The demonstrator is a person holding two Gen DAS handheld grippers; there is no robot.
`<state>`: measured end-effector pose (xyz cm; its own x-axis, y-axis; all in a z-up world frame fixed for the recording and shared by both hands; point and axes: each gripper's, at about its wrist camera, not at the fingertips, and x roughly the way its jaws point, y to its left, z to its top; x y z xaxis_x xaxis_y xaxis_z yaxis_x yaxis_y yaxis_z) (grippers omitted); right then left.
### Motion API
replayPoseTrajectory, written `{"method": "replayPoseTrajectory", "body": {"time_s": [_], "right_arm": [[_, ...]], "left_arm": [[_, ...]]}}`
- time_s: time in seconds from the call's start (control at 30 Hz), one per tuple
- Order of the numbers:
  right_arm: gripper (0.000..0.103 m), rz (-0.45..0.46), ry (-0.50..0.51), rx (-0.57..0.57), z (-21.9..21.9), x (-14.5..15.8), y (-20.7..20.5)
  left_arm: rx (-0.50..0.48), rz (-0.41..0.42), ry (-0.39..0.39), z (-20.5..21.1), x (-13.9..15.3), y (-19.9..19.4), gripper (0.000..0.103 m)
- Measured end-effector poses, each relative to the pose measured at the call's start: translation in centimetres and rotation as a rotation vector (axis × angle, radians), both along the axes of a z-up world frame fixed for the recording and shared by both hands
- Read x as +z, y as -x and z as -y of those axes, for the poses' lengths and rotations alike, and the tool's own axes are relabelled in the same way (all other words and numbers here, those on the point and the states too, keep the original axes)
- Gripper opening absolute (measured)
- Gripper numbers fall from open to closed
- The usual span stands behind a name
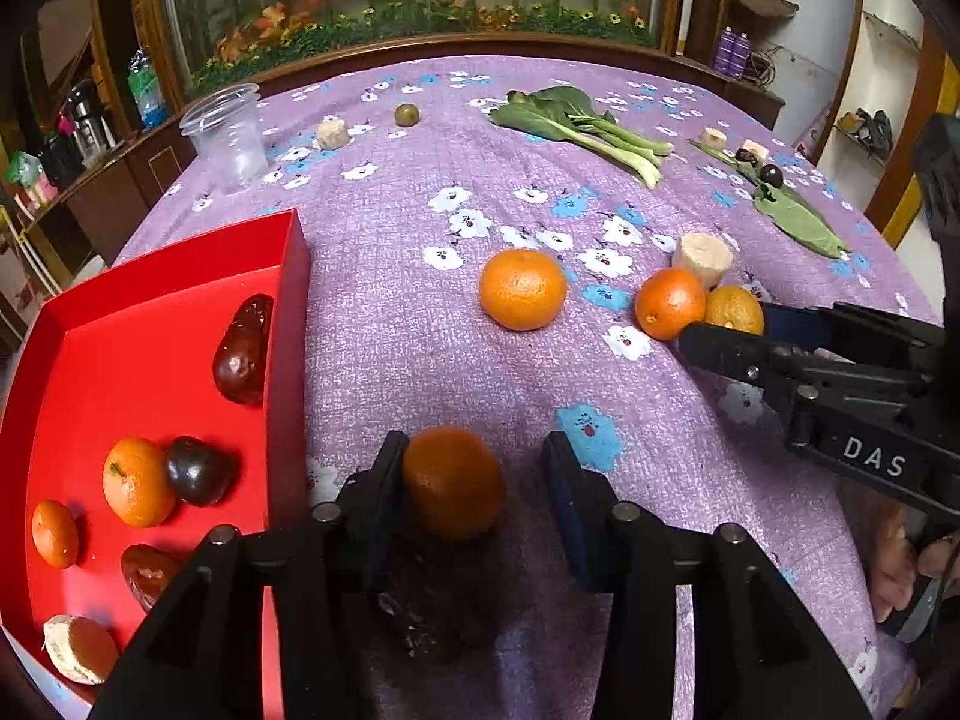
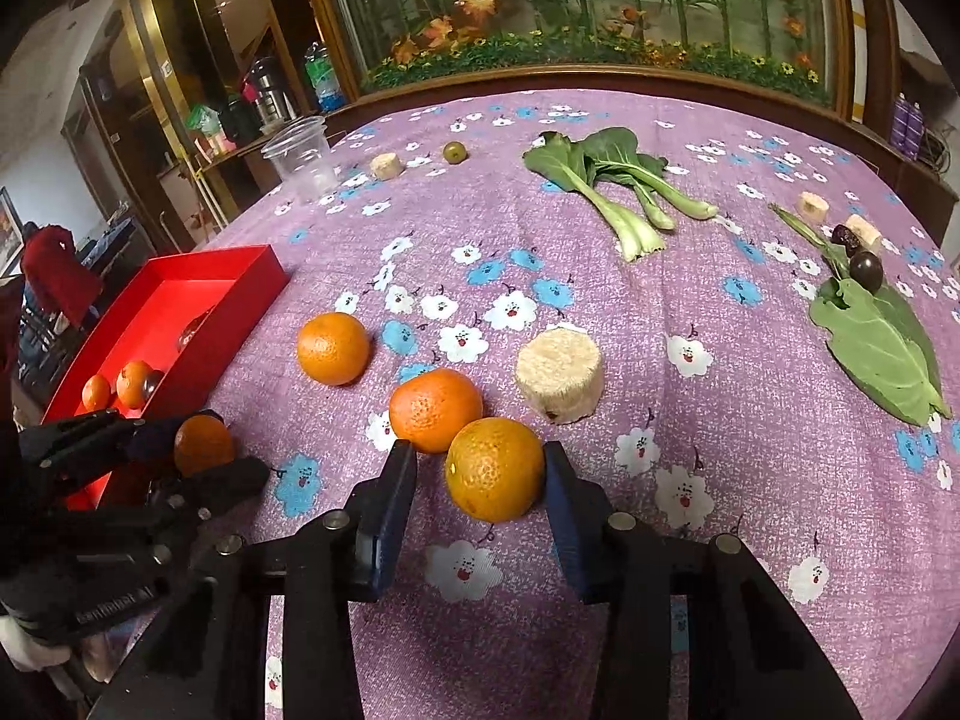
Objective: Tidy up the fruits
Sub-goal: 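Grasp an orange with the left tool while the right tool grasps another orange, then carry both held oranges over the red tray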
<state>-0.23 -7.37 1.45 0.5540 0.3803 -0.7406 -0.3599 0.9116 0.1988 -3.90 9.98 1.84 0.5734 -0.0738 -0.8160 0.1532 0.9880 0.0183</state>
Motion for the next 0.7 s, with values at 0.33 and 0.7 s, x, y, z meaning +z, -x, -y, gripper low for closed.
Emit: {"method": "replayPoseTrajectory", "body": {"time_s": [0.33, 0.7], "right_arm": [[0.033, 0.009, -0.008, -0.017, 0.3, 0.1, 0.2], [0.033, 0.045, -0.020, -0.084, 1.7, 2.0, 2.5]], "left_arm": [[0.054, 0.043, 0.085, -1.7, 1.6, 1.7, 0.029], [0.099, 0.149, 0.154, -4.3, 6.0, 6.6, 0.029]]}}
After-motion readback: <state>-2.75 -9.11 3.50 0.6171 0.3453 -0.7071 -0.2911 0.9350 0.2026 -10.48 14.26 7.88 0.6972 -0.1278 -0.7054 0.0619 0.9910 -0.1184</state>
